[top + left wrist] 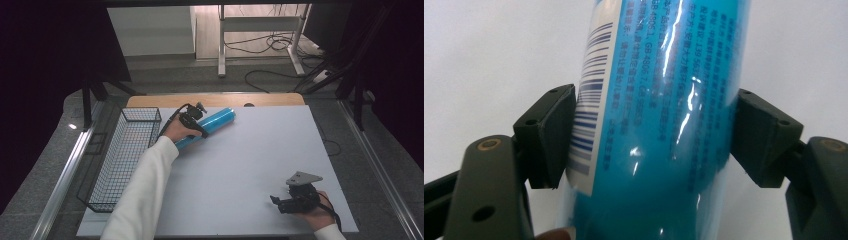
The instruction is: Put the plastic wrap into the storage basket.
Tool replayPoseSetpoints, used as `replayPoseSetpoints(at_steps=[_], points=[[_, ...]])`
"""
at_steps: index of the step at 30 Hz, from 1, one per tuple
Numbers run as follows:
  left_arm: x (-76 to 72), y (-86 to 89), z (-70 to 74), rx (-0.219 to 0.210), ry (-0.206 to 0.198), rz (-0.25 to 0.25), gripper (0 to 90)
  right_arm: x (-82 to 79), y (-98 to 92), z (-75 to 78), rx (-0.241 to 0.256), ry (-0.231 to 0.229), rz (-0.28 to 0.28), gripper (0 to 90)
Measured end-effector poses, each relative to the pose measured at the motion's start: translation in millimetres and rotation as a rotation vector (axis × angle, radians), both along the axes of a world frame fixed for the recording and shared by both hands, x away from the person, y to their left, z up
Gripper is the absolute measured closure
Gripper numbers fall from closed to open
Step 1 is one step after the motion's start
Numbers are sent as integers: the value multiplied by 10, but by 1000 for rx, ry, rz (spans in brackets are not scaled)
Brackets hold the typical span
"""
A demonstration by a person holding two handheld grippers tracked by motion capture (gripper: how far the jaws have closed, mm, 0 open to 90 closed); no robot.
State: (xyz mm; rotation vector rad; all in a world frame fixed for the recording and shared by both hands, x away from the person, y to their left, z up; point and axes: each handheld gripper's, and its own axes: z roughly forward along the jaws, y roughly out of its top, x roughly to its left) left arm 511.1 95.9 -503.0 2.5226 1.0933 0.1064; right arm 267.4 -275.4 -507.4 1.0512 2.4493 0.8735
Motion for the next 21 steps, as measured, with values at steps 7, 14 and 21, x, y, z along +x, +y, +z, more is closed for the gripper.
replayPoseSetpoints(at_steps=[7,14,21], points=[[5,-37,-7,28,-4,-15,273,1,-10,1,0,-5,-5,169],[-14,-77,14,58,-8,-29,283,-3,-11,21,2,-17,-10,170],[-21,-80,44,44,34,-8,302,-5,-26,29,4,-21,-13,171]])
